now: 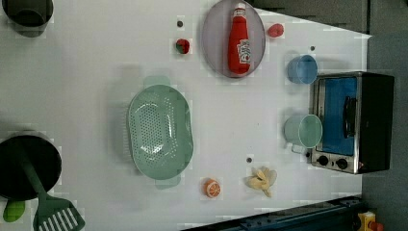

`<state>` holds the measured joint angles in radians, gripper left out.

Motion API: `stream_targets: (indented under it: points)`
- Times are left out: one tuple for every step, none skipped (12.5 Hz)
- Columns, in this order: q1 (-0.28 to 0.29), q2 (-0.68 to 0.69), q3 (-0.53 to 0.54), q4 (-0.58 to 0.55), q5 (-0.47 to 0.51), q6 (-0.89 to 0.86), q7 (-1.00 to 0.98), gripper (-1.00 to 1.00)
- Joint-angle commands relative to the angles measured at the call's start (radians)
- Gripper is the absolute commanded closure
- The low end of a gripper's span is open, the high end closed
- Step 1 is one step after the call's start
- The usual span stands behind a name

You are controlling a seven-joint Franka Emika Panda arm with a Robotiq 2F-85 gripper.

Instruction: Drag strainer right to left.

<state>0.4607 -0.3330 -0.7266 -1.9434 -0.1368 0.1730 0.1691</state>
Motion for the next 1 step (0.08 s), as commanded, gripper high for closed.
stream_targets:
  points:
    - [0.088,0.059,0.116,-0.017,-0.016,-0.009,-0.107,-1.0]
